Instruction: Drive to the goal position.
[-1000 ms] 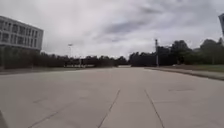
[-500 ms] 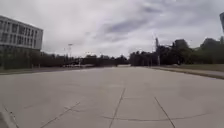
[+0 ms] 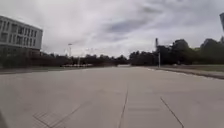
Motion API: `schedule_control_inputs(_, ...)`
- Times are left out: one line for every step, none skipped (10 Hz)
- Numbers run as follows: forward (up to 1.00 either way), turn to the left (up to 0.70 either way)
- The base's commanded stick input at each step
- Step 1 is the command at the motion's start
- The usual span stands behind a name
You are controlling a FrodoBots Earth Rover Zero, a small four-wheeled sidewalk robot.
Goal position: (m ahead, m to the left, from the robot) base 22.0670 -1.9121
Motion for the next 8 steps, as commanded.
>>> schedule_control_inputs(1.00, 0.00)
schedule_control_inputs(1.00, 0.00)
schedule_control_inputs(1.00, 0.00)
schedule_control_inputs(1.00, 0.00)
schedule_control_inputs(1.00, 0.00)
schedule_control_inputs(1.00, 0.00)
schedule_control_inputs(1.00, 0.00)
schedule_control_inputs(1.00, 0.00)
